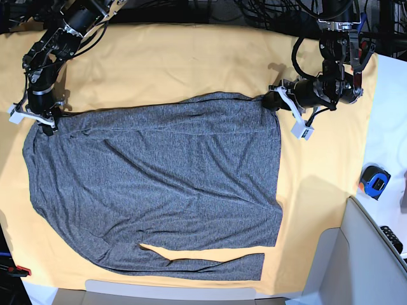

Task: Fold the T-shirt properly
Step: 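Drag the gripped shoulder edge toward the hem with both grippers, then hold the folded shoulder edge in place with both grippers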

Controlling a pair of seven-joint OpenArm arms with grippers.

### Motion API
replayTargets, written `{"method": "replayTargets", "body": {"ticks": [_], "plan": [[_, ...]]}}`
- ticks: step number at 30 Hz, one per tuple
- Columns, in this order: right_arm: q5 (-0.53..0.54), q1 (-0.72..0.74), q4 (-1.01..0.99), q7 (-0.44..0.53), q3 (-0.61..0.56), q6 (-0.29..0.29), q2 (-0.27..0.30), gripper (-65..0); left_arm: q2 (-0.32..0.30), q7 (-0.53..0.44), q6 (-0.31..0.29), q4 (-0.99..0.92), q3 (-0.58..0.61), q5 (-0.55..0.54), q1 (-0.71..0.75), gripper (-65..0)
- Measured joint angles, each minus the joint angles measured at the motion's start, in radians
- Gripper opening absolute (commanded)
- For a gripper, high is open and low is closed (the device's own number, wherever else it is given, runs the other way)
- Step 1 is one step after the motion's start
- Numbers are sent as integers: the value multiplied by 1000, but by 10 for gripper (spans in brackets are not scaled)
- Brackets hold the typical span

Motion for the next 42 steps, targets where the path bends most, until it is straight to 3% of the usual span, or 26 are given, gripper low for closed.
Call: {"method": "replayTargets", "body": {"ticks": [6,9,13,22,25,30,36,42], "plan": [[16,-27,20,-15,-1,-6,18,-650,5,28,0,105,6,12,11,-650],[37,-44,71,-56,-8,-29,13,-650,8,31,-4,136,6,8,-25,-650],[-12,-45,132,-104,-78,-72,25,-650,17,29,-4,128,6,9,-98,-650],[-14,127,41,-124,-140,-72,44,-650,35,23,-4,-117,6,14,-314,-650],[-56,190,-43,-137,-140,-70,68,-650,35,-32,-3,-177,6,8,-363,-650],[-150,284,-126,-85,-132,-71,85,-650,12,-95,-5,-318,7,5,-433,-650],[-230,293,-146,7,-135,-71,86,-650,0,-162,4,-433,6,20,-439,-650],[-276,319,-203,13,-134,-72,85,-650,-23,-215,6,-476,6,9,-441,-650]]}}
